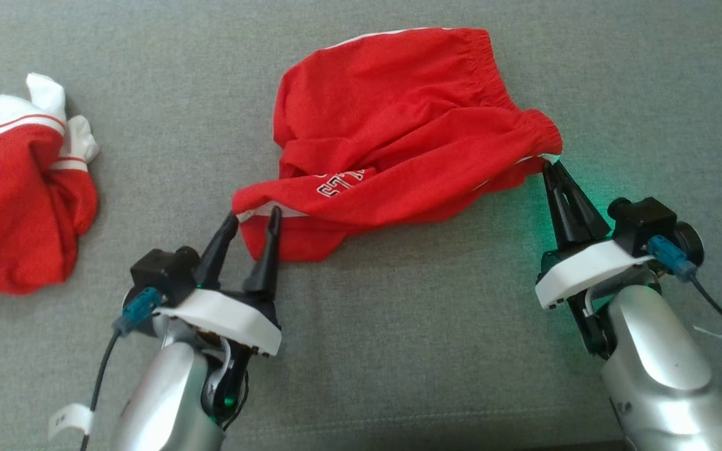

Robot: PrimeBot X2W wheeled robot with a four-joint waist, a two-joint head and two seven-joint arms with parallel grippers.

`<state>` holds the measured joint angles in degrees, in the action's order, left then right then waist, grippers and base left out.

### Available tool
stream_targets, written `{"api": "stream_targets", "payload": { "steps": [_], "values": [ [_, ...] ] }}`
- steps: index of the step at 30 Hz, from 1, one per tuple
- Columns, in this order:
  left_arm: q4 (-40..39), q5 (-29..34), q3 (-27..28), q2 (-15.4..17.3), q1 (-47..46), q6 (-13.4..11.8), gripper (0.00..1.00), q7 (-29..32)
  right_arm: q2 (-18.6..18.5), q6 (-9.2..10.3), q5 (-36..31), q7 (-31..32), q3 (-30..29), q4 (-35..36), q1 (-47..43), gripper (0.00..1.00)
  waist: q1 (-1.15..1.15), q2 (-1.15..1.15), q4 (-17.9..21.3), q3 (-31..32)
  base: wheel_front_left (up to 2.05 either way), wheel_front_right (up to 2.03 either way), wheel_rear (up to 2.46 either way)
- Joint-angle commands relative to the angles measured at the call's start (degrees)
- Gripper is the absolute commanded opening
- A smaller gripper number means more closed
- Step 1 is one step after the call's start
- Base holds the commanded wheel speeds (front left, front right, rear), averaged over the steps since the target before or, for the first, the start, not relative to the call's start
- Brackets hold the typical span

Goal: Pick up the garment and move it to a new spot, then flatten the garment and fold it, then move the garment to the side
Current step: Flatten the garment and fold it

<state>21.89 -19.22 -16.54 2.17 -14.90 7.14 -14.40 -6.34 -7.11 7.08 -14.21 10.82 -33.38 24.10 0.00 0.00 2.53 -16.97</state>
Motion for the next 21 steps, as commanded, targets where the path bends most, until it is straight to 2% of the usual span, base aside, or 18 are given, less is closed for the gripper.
{"api": "stream_targets", "payload": {
  "steps": [1,15,16,17,18,19,21],
  "values": [
    [-1.64,0.06,1.24,0.71,-0.23,0.35,0.98,-0.60,0.19,-0.37,0.55,-0.79,1.14,1.40,0.95,0.00,0.00,0.00,-0.10,0.27,0.00,0.00,0.00],
    [-0.36,1.29,0.91,0.71,-0.95,0.35,1.00,-0.60,0.49,-0.37,1.04,-0.79,2.05,1.18,1.05,0.00,0.00,0.00,0.44,1.07,0.00,0.00,0.00],
    [-0.24,1.42,0.95,0.71,-1.11,0.35,0.93,-0.60,0.48,-0.37,1.08,-0.79,2.07,1.23,1.08,0.00,0.00,0.00,0.53,1.01,0.00,0.00,0.00],
    [-0.06,1.69,1.10,0.71,-1.30,0.35,0.47,-0.60,0.47,-0.37,1.11,-0.79,2.09,1.27,1.13,0.00,0.00,0.00,0.60,0.94,0.00,0.00,0.00],
    [0.09,2.01,1.42,0.71,-1.45,0.35,0.11,-0.60,0.47,-0.37,1.13,-0.79,2.08,1.31,1.18,0.00,0.00,0.00,0.66,0.91,0.00,0.00,0.00],
    [0.17,2.29,1.76,0.71,-1.58,0.35,0.00,-0.60,0.48,-0.37,1.16,-0.79,2.07,1.34,1.22,0.00,0.00,0.00,0.71,0.87,0.00,0.00,0.00],
    [0.35,2.75,2.41,0.71,-1.70,0.35,0.00,-0.60,0.54,-0.37,1.27,-0.79,2.01,1.47,1.24,0.00,0.00,0.00,0.73,0.88,0.00,0.00,0.00]
  ]
}}
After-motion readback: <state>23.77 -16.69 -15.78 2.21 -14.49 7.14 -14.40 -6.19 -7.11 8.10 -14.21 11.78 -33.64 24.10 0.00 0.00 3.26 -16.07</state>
